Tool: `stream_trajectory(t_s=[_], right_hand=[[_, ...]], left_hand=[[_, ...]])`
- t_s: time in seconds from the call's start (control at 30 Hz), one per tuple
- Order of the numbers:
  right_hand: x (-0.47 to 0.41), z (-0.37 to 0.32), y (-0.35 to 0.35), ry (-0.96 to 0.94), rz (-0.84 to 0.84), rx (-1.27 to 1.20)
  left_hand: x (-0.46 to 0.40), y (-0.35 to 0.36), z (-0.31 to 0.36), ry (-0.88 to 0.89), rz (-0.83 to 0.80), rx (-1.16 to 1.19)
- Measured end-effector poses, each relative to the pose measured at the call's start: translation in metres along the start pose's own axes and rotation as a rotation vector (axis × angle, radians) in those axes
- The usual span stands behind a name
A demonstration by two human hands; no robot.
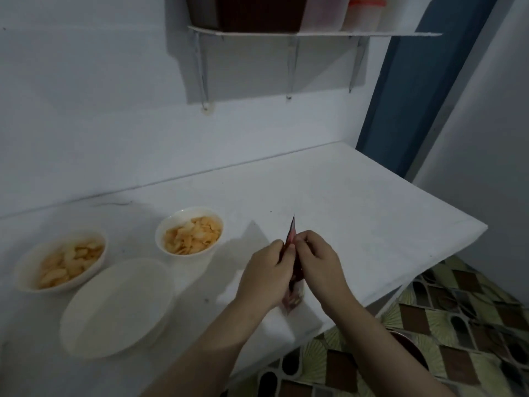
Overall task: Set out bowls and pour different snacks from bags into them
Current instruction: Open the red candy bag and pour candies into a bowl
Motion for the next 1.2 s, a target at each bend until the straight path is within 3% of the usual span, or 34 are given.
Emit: stream_trajectory(t_s=[0.17,0.33,0.57,0.83,1.03,1.2], right_hand=[[-0.005,0.015,-0.013,-0.015,-0.128,-0.047],[-0.008,0.018,-0.018,-0.009,-0.264,-0.113],[-0.009,0.021,-0.025,-0.011,-0.391,-0.204],[-0.013,0.019,-0.031,-0.073,-0.409,-0.061],[-0.02,0.012,-0.04,-0.077,-0.539,0.003],[-0.024,0.011,-0.046,-0.11,-0.437,0.049]], left_hand=[[0.004,0.013,-0.002,-0.151,0.045,0.336],[0.003,0.014,0.0,-0.19,0.054,0.432],[0.004,0.017,0.006,-0.149,-0.03,0.292],[0.001,0.015,0.011,-0.081,-0.015,0.119],[-0.003,0.017,0.012,-0.047,0.019,0.083],[0.0,0.022,0.012,-0.006,0.087,0.118]])
Point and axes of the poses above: each hand's wrist, its own x-axis away from the middle knuckle, its own y-axis out of the palm, z = x × y, the point moved 3 cm from there along -x, towards the middle knuckle, and after that the axes turned 13 degrees about x, right-handed, at the moved point
